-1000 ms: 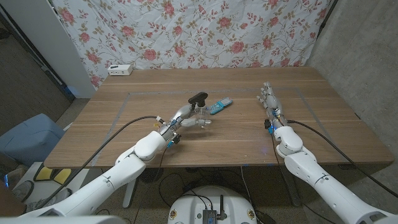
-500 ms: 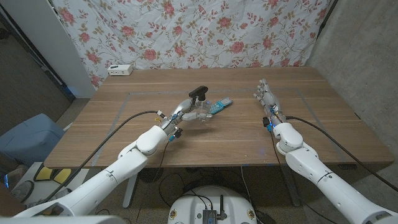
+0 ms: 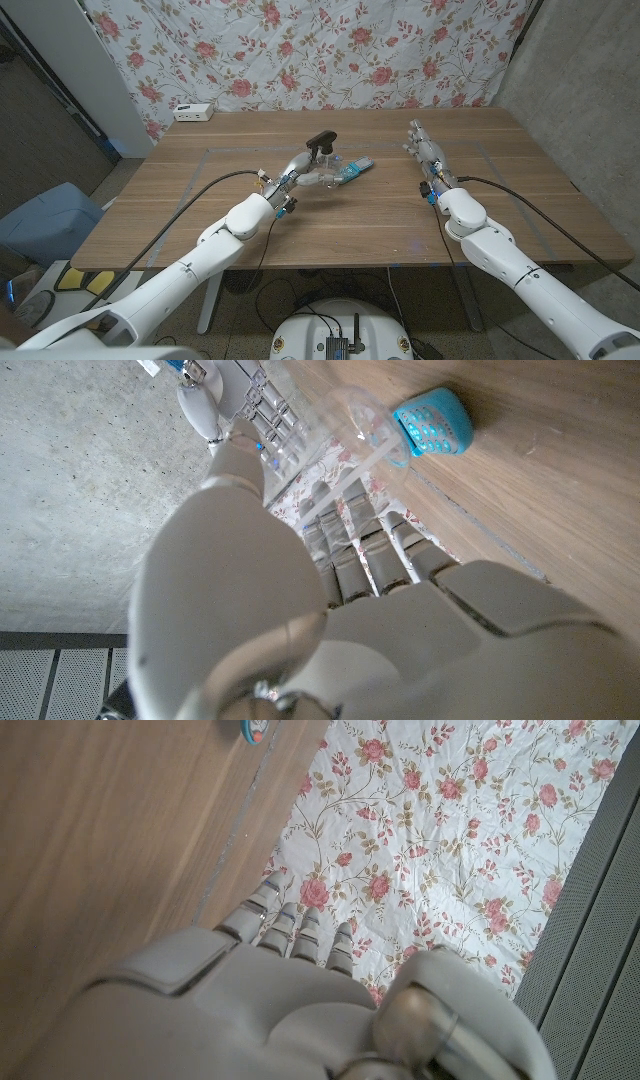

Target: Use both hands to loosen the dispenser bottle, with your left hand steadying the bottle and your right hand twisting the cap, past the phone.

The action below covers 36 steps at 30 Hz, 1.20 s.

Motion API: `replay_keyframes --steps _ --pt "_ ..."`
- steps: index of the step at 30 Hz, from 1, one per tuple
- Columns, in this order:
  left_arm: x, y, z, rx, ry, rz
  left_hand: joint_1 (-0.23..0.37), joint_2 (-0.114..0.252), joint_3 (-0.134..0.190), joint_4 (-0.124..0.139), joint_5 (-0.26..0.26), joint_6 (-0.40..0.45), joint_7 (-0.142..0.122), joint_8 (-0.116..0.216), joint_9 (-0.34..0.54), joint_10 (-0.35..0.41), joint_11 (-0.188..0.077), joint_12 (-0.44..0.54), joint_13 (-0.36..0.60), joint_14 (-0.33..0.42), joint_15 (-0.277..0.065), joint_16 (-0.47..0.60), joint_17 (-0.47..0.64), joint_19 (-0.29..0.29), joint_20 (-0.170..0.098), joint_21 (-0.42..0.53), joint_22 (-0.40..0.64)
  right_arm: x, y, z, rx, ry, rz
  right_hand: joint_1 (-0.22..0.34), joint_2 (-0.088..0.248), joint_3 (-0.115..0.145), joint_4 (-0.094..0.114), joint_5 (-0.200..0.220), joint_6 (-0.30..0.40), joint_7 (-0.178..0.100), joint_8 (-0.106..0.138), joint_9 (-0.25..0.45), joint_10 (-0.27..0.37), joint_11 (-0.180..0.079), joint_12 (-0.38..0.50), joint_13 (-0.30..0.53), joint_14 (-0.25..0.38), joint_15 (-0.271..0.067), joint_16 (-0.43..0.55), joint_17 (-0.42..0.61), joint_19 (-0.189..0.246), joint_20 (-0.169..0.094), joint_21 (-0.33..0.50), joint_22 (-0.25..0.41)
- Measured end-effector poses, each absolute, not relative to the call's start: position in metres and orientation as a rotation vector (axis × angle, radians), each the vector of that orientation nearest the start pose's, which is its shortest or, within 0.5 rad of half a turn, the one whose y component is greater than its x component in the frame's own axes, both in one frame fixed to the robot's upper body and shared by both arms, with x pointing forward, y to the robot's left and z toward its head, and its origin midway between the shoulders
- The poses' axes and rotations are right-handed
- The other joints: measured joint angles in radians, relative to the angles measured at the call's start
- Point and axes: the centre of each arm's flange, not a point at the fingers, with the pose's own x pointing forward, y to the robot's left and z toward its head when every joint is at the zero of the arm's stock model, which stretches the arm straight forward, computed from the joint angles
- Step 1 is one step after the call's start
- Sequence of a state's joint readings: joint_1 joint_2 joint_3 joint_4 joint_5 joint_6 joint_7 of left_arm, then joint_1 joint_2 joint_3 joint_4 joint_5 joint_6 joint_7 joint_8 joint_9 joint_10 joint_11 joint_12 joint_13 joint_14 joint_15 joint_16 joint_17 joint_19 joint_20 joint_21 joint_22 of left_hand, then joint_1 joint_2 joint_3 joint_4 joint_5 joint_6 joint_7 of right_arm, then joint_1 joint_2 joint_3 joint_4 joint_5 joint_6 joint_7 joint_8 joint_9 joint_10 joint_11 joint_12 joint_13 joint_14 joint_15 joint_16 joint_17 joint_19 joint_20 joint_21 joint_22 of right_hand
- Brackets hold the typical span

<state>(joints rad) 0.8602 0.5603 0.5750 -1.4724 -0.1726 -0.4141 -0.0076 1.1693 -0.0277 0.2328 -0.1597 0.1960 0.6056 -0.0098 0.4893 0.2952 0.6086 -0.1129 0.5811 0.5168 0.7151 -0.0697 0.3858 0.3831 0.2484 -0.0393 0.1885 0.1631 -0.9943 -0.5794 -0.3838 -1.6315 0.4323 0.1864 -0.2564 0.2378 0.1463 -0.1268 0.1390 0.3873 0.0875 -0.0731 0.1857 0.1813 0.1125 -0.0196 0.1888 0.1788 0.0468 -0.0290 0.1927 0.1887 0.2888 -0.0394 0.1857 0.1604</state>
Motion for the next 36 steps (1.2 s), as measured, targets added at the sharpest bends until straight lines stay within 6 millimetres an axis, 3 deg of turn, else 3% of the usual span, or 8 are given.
replay_keyframes --steps 5,7,14,20,26,30,32,36 --pt "0.602 0.158 -0.039 0.493 -0.786 -0.458 0.0 0.0 0.0 0.0 0.0 0.006 -0.001 0.004 0.0 0.0 0.0 0.006 0.005 0.01 0.002 -0.003 0.0 0.002 0.002 0.0 0.0 0.598 -0.251 -0.023 -0.135 -0.646 0.094 -0.001 -0.001 0.003 -0.003 0.0 0.023 0.044 0.007 0.0 0.013 0.013 0.0 0.0 0.015 -0.008 0.0 -0.003 0.025 -0.002 0.0 0.0" --pt "0.603 0.156 -0.037 0.495 -0.784 -0.458 0.0 0.0 0.0 0.0 0.0 0.006 -0.001 0.008 0.0 0.0 0.0 0.007 0.005 0.01 0.003 -0.003 0.0 0.002 0.002 0.0 0.0 0.598 -0.251 -0.021 -0.137 -0.65 0.096 -0.001 -0.002 0.003 -0.003 0.0 0.028 -0.037 0.007 0.001 0.02 0.02 0.0 0.0 0.021 -0.007 0.0 -0.003 0.036 -0.003 0.0 0.0" --pt "0.609 0.149 -0.03 0.496 -0.784 -0.455 0.0 0.0 0.003 -0.003 0.0 0.007 -0.003 0.008 0.0 0.0 0.0 0.011 0.01 0.011 0.003 -0.011 -0.003 0.002 0.002 0.0 0.0 0.599 -0.25 -0.011 -0.15 -0.667 0.108 0.011 -0.014 0.007 -0.007 0.0 0.064 0.094 0.007 0.0 0.05 0.049 0.002 0.0 0.057 -0.003 0.0 -0.003 0.083 -0.004 0.0 0.0" --pt "0.613 0.144 -0.025 0.5 -0.782 -0.454 0.0 0.0 0.003 -0.003 0.0 0.007 -0.003 0.014 -0.003 0.002 -0.002 0.011 0.015 0.014 0.0 -0.017 0.0 0.002 0.002 0.0 0.0 0.598 -0.251 -0.003 -0.167 -0.682 0.114 0.011 -0.013 0.011 -0.011 0.0 0.079 0.114 0.012 0.0 0.076 0.065 0.008 0.0 0.08 -0.005 0.004 -0.003 0.108 -0.006 0.008 0.0" --pt "0.618 0.139 -0.018 0.506 -0.783 -0.453 0.0 0.0 0.003 -0.003 0.0 0.007 -0.003 0.014 -0.003 0.002 -0.001 0.014 0.02 0.014 0.0 -0.018 -0.003 0.002 0.002 0.0 0.0 0.595 -0.25 0.006 -0.203 -0.698 0.128 0.039 -0.012 0.017 -0.017 -0.01 0.091 -0.065 0.013 0.003 0.093 0.05 0.008 0.005 0.093 -0.007 0.004 -0.003 0.114 -0.003 -0.001 0.0" --pt "0.621 0.137 -0.015 0.511 -0.783 -0.455 0.0 0.0 0.003 -0.003 0.0 0.007 -0.003 0.019 -0.007 0.001 -0.001 0.014 0.022 0.014 0.0 -0.027 -0.003 0.002 0.002 0.0 0.0 0.592 -0.25 0.011 -0.236 -0.707 0.136 0.059 -0.016 0.021 -0.029 -0.015 0.086 -0.119 0.009 0.006 0.102 0.04 0.008 0.005 0.099 -0.008 0.004 -0.003 0.115 -0.004 -0.001 0.0" --pt "0.622 0.136 -0.014 0.513 -0.783 -0.455 0.0 0.0 0.003 -0.003 0.0 0.007 -0.003 0.021 -0.008 0.001 -0.001 0.014 0.023 0.017 -0.002 -0.03 -0.007 0.002 0.002 0.0 0.0 0.59 -0.25 0.014 -0.256 -0.71 0.14 0.063 -0.017 0.022 -0.031 -0.017 0.088 -0.13 0.009 0.007 0.102 0.034 0.008 0.005 0.105 -0.009 0.004 -0.003 0.123 -0.005 -0.001 0.0" --pt "0.626 0.134 -0.011 0.52 -0.782 -0.458 0.0 0.0 0.005 -0.005 0.0 0.007 -0.003 0.022 -0.008 0.001 -0.001 0.018 0.028 0.022 -0.001 -0.034 -0.008 0.001 0.002 0.0 0.0 0.587 -0.251 0.019 -0.292 -0.717 0.145 0.092 -0.025 0.031 -0.047 -0.026 0.102 -0.019 0.009 0.005 0.109 0.026 0.008 0.005 0.105 -0.009 0.004 -0.003 0.125 -0.003 -0.001 0.0"
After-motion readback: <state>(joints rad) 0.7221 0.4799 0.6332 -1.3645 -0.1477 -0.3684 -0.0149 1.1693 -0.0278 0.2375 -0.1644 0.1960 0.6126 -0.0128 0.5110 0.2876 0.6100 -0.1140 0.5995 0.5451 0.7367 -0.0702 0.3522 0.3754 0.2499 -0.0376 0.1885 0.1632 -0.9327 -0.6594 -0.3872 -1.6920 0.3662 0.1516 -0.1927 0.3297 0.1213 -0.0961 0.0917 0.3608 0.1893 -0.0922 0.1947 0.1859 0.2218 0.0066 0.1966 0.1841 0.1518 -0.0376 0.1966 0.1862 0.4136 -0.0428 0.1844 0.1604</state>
